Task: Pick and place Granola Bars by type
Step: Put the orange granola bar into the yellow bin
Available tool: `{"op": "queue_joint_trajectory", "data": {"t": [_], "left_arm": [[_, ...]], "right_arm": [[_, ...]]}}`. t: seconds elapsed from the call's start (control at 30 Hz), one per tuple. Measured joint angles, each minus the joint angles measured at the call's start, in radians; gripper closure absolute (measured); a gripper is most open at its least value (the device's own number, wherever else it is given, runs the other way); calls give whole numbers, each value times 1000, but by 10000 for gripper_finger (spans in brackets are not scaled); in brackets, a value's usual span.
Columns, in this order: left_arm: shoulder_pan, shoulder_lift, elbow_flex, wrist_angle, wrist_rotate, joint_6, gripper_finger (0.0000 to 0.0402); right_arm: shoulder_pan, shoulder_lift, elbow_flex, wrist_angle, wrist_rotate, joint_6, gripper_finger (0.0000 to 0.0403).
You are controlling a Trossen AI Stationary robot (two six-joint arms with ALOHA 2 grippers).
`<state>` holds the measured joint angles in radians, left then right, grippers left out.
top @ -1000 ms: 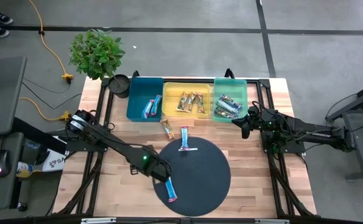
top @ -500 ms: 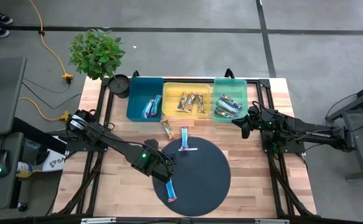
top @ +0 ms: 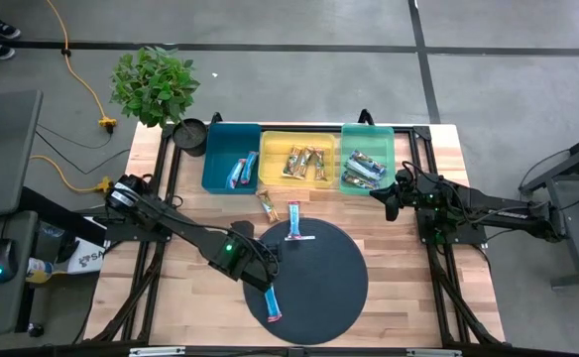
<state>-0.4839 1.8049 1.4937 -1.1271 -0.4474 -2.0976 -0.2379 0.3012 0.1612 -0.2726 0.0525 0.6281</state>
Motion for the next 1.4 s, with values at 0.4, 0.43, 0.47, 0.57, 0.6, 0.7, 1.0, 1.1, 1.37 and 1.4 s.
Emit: {"op": "queue_joint_trajectory", "data": {"t": [0.4, 0.43, 0.47, 0.57, 0.6, 0.7, 1.0, 1.1, 1.37, 1.4], "left_arm": [[146, -63, 106, 5, -115, 335, 376], [173, -63, 130, 10, -116, 395, 376], [202, -63, 155, 17, -117, 457, 376], [300, -64, 217, 76, -107, 653, 376], [336, -64, 234, 91, -93, 717, 376], [447, -64, 273, 134, -43, 874, 376], [754, -10, 281, 212, 222, 1128, 376], [820, 30, 280, 201, 304, 1169, 376], [932, 152, 280, 180, 443, 1178, 376], [940, 162, 280, 168, 450, 1177, 376]], "right_arm": [[0, 0, 0, 0, 0, 0, 402], [0, 0, 0, 0, 0, 0, 402], [0, 0, 0, 0, 0, 0, 402], [0, 0, 0, 0, 0, 0, 402], [0, 0, 0, 0, 0, 0, 402], [0, 0, 0, 0, 0, 0, 402], [0, 0, 0, 0, 0, 0, 402], [0, 0, 0, 0, 0, 0, 402], [0, 0, 0, 0, 0, 0, 402], [0, 0, 0, 0, 0, 0, 402]]}}
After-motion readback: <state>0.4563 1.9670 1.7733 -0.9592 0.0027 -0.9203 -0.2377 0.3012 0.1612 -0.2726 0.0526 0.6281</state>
